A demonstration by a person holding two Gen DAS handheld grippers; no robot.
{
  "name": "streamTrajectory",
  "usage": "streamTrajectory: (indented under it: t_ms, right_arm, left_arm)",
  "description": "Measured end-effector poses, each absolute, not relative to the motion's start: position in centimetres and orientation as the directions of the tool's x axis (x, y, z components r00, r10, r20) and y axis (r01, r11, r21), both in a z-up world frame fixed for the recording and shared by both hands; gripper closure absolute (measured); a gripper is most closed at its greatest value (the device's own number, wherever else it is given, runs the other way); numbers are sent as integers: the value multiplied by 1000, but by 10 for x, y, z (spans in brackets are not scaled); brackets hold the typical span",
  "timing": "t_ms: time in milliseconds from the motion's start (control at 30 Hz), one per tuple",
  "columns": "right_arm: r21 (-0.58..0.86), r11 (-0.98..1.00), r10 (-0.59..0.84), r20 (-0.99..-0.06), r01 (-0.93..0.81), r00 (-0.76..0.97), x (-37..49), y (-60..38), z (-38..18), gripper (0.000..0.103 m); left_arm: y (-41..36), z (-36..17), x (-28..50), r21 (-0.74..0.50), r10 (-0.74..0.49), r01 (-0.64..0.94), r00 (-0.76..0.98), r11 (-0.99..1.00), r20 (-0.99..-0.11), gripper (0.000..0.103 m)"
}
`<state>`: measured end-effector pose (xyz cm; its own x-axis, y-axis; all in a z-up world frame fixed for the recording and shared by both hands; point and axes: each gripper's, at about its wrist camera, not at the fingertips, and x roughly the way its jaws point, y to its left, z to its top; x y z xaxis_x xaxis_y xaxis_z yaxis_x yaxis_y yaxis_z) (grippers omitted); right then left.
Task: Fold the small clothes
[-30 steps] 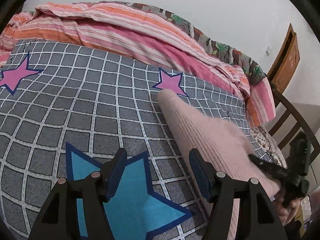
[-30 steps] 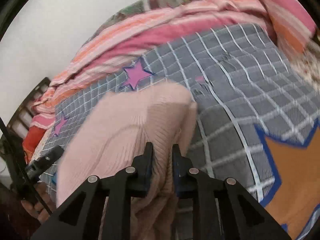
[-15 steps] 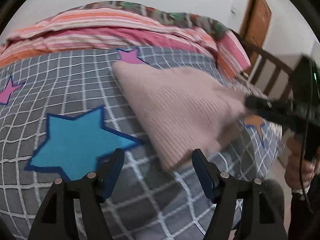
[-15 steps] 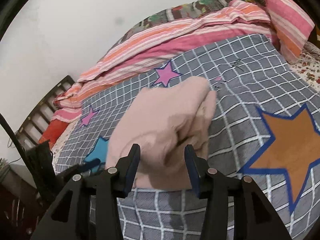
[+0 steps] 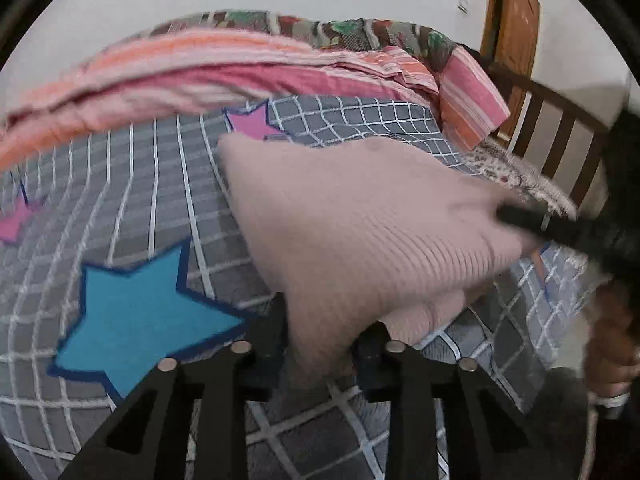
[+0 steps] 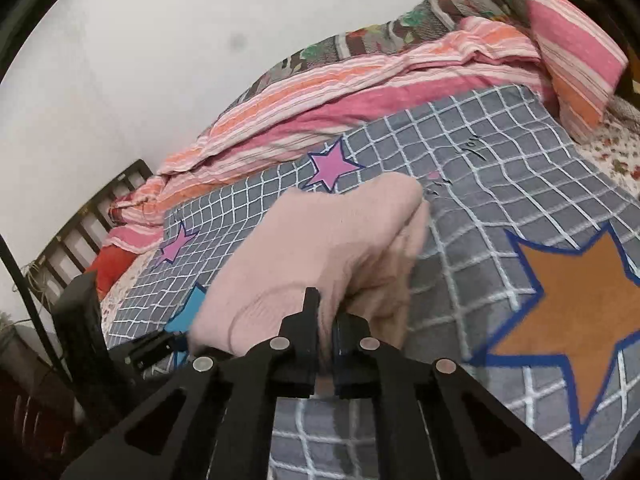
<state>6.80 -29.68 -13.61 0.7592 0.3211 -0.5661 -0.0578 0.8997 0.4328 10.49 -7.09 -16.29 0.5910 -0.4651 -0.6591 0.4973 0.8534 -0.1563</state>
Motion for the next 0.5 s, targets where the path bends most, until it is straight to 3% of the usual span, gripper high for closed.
streamTrajectory:
  t_ms: [100, 233, 400, 500]
  right_arm:
    - [447, 894, 327, -627, -17, 707, 72, -300, -164, 98]
    - [439, 898, 317, -640, -6, 700, 73, -295, -170, 95]
    - [393, 919, 289, -612, -34, 736, 75, -301, -149, 71]
    - [401, 916, 282, -598, -25, 750, 91, -305, -143, 68]
  left_arm:
    - [-72, -167, 100, -131, -451, 503, 592, 854, -668, 78]
    - [-69, -167, 88, -99, -435, 514, 589, 852, -681, 67]
    - [-38, -162, 82, -172, -463, 480, 595, 861, -658, 44]
    - [-25, -160, 85, -196, -450, 437, 612, 878, -651, 44]
